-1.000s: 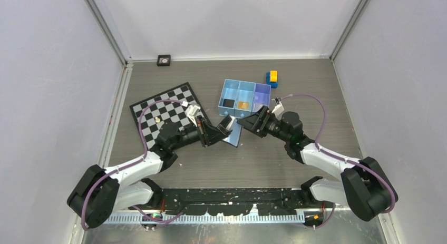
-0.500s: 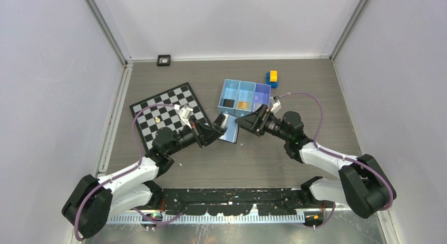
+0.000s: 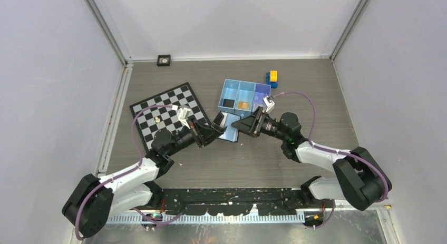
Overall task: Take the credit cards out of the card holder
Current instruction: Open the card holder at the center of the board.
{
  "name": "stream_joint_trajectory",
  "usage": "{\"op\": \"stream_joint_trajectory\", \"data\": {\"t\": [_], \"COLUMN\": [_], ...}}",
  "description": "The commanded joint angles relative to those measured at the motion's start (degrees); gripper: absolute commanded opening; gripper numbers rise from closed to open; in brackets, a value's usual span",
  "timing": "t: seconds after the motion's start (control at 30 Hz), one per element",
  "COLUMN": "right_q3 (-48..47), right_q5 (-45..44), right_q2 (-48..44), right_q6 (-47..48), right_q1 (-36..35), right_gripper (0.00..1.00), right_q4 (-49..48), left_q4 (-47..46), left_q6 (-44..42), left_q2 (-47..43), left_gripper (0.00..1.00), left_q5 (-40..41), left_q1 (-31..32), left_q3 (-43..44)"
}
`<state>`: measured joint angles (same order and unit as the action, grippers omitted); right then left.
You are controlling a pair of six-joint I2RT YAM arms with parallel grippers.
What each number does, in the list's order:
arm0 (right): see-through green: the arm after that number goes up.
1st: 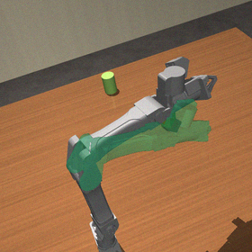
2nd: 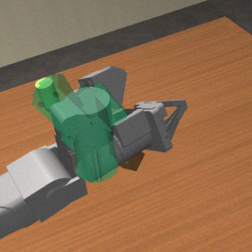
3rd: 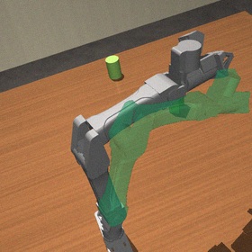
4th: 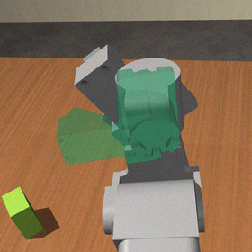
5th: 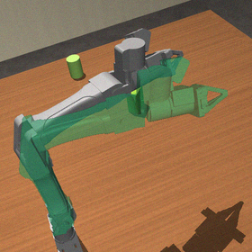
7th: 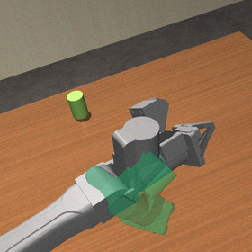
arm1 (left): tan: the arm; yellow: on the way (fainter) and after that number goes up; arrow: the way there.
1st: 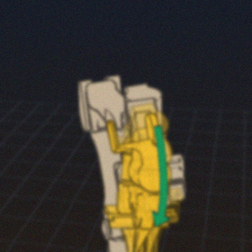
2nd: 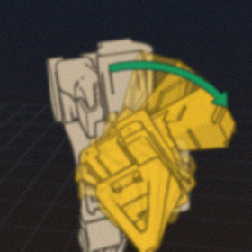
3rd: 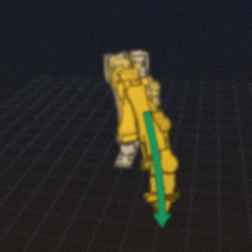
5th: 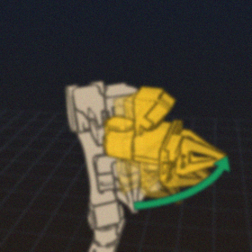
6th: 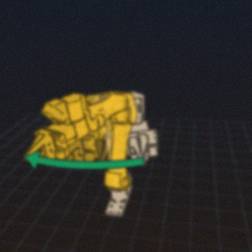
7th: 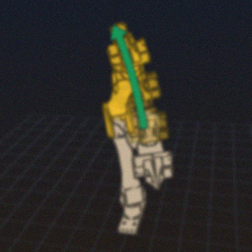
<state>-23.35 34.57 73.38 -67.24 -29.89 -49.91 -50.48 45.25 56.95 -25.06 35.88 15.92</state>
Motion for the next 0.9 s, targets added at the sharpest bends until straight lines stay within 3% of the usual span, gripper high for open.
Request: {"op": "stream_joint_trajectory", "data": {"t": [0.0, 0.1, 0.2, 0.37, 0.53, 0.63, 0.87], "right_q3": [-1.2, -0.6, -0.3, -0.6, -1.2, -1.3, -2.1], "right_q5": [2.5, 2.1, 1.6, 1.6, 1.6, 1.6, 1.6], "right_q2": [-0.2, -1.8, -3.2, -3.4, -3.0, -2.8, -2.8], "right_q6": [-1.5, -1.1, -0.4, 0.3, 1.2, 1.3, 2.0], "right_q1": [-0.5, -0.5, -0.6, -0.6, -0.9, -0.9, -1.4], "right_gripper": [0.61, 0.55, 0.55, 0.55, 0.39, 0.35, 0.17], "right_q4": [-7.3, -7.3, -6.5, -5.5, -4.0, -3.8, -2.0], "left_q4": [-5.7, -2.2, 7.5, 9.0, 9.5, 10.0, 10.5], "left_q6": [1.2, 0.7, -1.1, -1.7, -1.7, -1.7, -1.8], "left_q2": [1.3, 0.8, -1.0, -1.8, -1.0, -1.2, -1.0], "left_gripper": [0.18, 0.17, 0.15, 0.14, 0.13, 0.13, 0.13], "left_q5": [0.0, 3.4, 8.9, 10.2, 9.3, 9.7, 9.5], "left_q1": [-0.1, -0.1, -0.2, -0.2, -0.2, -0.1, -0.2], "left_q3": [0.5, 0.6, 1.7, 1.7, 2.4, 2.5, 2.6]}}
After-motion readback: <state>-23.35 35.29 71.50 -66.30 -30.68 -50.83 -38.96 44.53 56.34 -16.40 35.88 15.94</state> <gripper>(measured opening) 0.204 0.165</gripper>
